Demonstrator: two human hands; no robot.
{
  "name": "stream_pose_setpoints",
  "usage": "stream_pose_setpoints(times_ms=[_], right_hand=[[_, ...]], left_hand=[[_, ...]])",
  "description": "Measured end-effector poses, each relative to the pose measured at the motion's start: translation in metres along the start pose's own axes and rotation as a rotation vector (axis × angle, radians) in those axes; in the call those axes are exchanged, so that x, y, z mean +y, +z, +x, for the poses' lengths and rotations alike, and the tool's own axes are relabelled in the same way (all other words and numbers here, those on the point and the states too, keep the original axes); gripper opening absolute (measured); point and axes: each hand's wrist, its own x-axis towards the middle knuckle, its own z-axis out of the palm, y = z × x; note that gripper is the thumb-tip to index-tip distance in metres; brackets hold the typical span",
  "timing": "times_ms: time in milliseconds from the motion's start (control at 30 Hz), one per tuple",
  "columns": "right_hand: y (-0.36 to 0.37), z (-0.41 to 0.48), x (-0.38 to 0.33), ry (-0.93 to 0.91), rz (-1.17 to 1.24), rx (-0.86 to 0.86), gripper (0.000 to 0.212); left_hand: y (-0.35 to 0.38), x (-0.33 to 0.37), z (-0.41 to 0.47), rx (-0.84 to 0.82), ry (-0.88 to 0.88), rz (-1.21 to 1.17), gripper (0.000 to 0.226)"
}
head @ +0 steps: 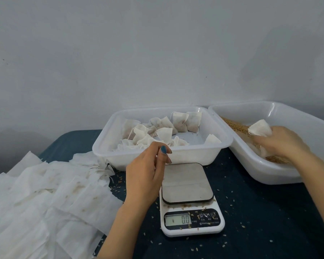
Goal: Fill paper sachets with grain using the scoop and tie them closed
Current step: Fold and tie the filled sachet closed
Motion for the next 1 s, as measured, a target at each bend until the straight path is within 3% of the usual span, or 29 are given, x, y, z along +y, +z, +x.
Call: stream_pose_setpoints(times_ms=[167,267,333,400,467,567,633,800,900,1000], right_hand=[[0.0,-0.024,-0.018,-0.078,0.618,0.175,0.016],[0.001,-0.053,-0.043,-0.146,0.984,0.171,0.011],[0.01,-0.074,-0.058,-0.202,1.088,0.126,0.019],[0.023,-0.092,-0.07,-0.23,1.149,0.058,0.04],[0.039,-0.108,-0.08,-0.282,1.109,-0.016,0.04],[0.065,-0.123,-0.089,-0.419,0.825,-0.118,0.033],[0.074,-0.129,-0.094,-0.472,0.683,-0.205,0.045],[0.085,-0.133,-0.1,-0.527,0.421,-0.235,0.053],[0.089,-0.135,-0.094,-0.537,0.494,-0.319,0.053],[0.082,-0.131,-0.077,-0.54,0.801,-0.5,0.056]], left_hand=[[0.002,0.0,0.0,-0.001,0.015,-0.001,0.033],[0.002,0.0,0.0,-0.009,0.022,-0.004,0.033],[0.002,0.0,0.0,-0.023,0.016,-0.024,0.034],[0.002,0.002,0.0,-0.042,0.003,-0.06,0.031],[0.001,0.005,0.0,-0.082,-0.005,-0.117,0.029],[0.001,0.011,-0.001,-0.175,0.009,-0.163,0.041],[0.003,0.016,-0.003,-0.226,0.016,-0.161,0.046],[0.012,0.024,-0.005,-0.271,-0.045,-0.173,0.03],[0.015,0.019,-0.006,-0.303,-0.076,-0.177,0.007],[0.014,0.013,-0.003,-0.257,-0.145,-0.186,0.006]])
